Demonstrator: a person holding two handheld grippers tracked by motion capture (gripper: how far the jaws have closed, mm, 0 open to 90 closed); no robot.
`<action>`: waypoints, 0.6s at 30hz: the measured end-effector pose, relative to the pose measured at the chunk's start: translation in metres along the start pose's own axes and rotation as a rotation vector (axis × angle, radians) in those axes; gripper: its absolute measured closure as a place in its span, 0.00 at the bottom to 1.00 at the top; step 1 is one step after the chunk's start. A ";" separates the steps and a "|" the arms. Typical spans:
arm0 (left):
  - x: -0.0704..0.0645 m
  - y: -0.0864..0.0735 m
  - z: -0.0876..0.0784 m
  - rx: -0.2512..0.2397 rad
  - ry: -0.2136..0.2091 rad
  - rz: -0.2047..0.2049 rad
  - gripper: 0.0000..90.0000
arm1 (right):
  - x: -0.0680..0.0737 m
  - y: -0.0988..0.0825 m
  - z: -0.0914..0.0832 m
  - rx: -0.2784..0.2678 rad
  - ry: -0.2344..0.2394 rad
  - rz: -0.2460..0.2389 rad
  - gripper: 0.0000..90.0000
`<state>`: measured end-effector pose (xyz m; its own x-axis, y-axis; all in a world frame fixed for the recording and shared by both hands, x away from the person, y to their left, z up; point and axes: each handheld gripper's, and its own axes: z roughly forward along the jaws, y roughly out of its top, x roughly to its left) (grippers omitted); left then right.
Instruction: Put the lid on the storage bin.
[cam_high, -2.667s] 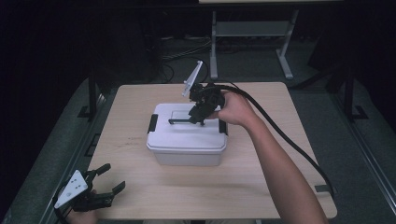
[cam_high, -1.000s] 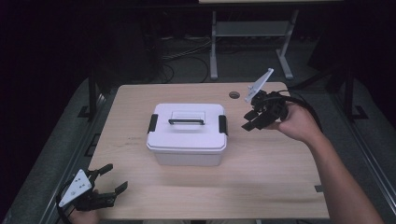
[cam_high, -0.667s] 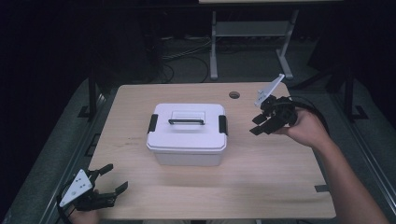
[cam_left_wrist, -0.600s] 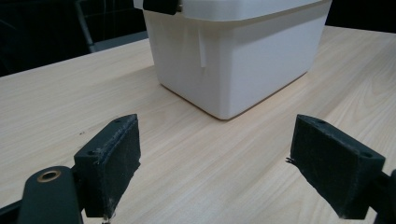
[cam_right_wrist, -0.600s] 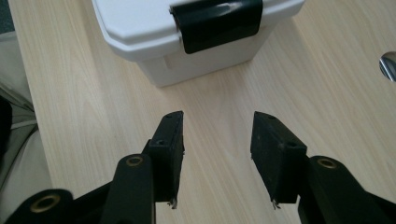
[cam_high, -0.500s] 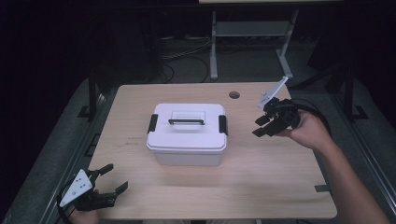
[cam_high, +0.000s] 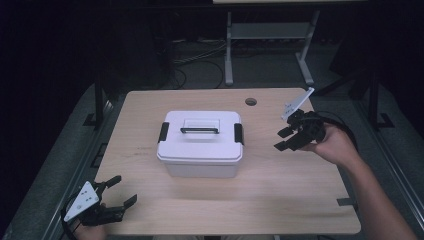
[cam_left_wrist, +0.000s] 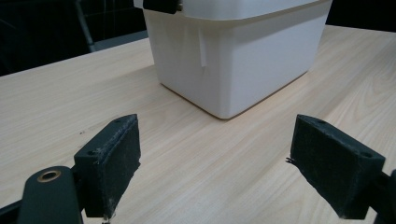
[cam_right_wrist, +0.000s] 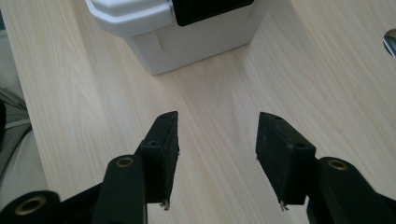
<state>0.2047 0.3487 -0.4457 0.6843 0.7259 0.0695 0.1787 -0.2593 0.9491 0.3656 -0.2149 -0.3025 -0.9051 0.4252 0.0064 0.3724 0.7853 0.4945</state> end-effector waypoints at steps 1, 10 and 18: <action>0.000 0.000 0.000 0.000 0.000 0.000 0.17 | -0.001 -0.001 0.001 -0.003 0.000 -0.004 0.54; 0.000 0.000 0.000 0.002 -0.001 0.000 0.17 | -0.001 -0.011 0.003 -0.006 -0.001 0.015 0.53; 0.000 0.000 0.001 0.004 -0.001 0.000 0.17 | -0.001 -0.024 0.007 -0.013 0.002 0.039 0.51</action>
<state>0.2054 0.3480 -0.4462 0.6853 0.7250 0.0692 0.1811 -0.2617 0.9480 0.3591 -0.2310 -0.3204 -0.8903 0.4545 0.0280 0.4050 0.7621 0.5051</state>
